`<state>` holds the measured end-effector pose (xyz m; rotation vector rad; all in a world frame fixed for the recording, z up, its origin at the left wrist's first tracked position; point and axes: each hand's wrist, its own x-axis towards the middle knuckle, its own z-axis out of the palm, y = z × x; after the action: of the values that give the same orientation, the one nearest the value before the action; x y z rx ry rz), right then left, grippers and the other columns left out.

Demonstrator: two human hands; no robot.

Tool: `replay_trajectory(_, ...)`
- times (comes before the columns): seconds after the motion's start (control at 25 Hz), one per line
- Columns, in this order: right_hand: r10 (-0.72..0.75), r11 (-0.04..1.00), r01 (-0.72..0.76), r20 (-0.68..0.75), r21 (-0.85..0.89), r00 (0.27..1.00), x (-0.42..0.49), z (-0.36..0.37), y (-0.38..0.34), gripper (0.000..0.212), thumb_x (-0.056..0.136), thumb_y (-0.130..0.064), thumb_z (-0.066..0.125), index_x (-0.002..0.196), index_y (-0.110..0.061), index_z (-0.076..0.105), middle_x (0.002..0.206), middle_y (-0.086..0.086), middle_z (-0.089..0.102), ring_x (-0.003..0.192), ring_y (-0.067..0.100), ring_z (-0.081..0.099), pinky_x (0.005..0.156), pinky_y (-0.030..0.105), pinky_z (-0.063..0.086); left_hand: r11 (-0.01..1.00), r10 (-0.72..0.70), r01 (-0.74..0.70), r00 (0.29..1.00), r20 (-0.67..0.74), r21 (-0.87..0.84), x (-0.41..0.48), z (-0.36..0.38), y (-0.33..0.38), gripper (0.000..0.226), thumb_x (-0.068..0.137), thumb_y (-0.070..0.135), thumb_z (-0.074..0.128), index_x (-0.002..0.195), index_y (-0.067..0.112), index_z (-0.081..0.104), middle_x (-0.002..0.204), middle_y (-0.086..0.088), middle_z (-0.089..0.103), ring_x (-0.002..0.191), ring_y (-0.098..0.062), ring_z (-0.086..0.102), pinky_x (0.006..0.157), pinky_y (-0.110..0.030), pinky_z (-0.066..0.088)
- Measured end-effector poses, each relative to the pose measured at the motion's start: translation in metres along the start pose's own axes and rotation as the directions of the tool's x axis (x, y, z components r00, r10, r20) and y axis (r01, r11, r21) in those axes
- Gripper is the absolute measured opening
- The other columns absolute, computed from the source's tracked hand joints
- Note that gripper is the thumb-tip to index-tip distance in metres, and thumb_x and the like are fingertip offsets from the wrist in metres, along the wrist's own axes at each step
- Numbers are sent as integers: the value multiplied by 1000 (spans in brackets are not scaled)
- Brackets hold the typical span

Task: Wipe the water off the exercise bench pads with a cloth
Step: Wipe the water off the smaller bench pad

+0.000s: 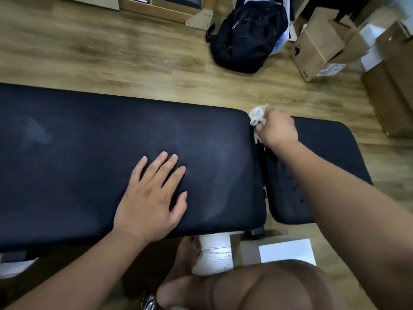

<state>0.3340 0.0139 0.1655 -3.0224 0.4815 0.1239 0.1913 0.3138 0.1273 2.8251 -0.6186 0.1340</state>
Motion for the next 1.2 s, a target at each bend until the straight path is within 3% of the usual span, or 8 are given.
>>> replay_trajectory(0.16, 81, 996, -82, -26, -47, 996, 14, -5, -16, 19, 91, -26, 50, 103, -14, 58, 99, 12, 62, 90, 36, 59, 68, 34, 43, 1000, 13, -12, 1000, 12, -26, 3, 0, -3, 54, 90, 42, 46, 134, 12, 58, 147, -10, 50, 142, -28, 37, 117, -53, 24)
replay_trajectory(0.4, 68, 997, -60, 184, -50, 981, -41, -15, 11, 19, 93, -32, 53, 88, -16, 62, 99, 18, 61, 78, 30, 50, 62, 31, 41, 1000, -5, 6, 999, 39, -24, 1, -2, 0, 57, 91, 44, 41, 135, 13, 58, 149, -9, 48, 144, -27, 36, 117, -54, 26)
replay_trajectory(0.56, 128, 987, -142, 158, 76, 979, 3, -3, -7, 31, 92, -30, 57, 118, -15, 64, 121, 15, 58, 103, 34, 60, 83, 33, 51, 1000, 10, -10, 999, 31, 3, 2, 2, 1, 56, 90, 41, 43, 135, 11, 57, 148, -11, 49, 143, -29, 37, 116, -56, 26)
replay_trajectory(0.68, 209, 936, -220, 69, 275, 976, 6, 0, -16, 23, 93, -23, 55, 109, -13, 67, 99, 10, 69, 97, 28, 64, 82, 27, 51, 1000, 17, -17, 999, 28, 7, 3, 2, 1, 56, 90, 41, 44, 135, 11, 57, 148, -11, 49, 143, -29, 36, 116, -56, 25)
replay_trajectory(0.76, 156, 951, -165, 57, 260, 986, -22, -5, -5, 23, 94, -19, 51, 96, -6, 70, 85, 9, 70, 98, 26, 62, 75, 23, 47, 1000, 11, -12, 999, 31, 9, 2, 1, 1, 56, 91, 41, 42, 136, 11, 56, 148, -11, 48, 144, -29, 35, 117, -56, 25)
replay_trajectory(0.96, 9, 982, -37, 154, 183, 988, -32, -14, 12, 29, 94, -28, 55, 116, -13, 66, 108, 13, 65, 116, 36, 53, 85, 26, 40, 1000, 4, -5, 1000, 27, 28, 3, 1, 2, 56, 91, 41, 42, 136, 11, 57, 148, -12, 49, 143, -29, 36, 116, -56, 26)
replay_trajectory(1.04, 62, 977, -83, 112, 198, 992, -16, -2, 6, 23, 93, -29, 52, 106, -15, 66, 116, 18, 63, 109, 35, 53, 82, 30, 43, 1000, 11, -12, 999, 37, 29, 3, 1, 2, 55, 91, 41, 41, 135, 11, 57, 148, -11, 48, 143, -29, 36, 116, -55, 25)
replay_trajectory(1.2, 67, 974, -68, 12, 216, 998, -55, 13, 7, 17, 94, -24, 46, 97, -14, 59, 94, 18, 63, 82, 36, 55, 67, 32, 40, 1000, 5, -6, 999, 40, 23, 4, -3, 3, 54, 91, 41, 42, 133, 12, 58, 147, -12, 49, 142, -30, 38, 116, -55, 25)
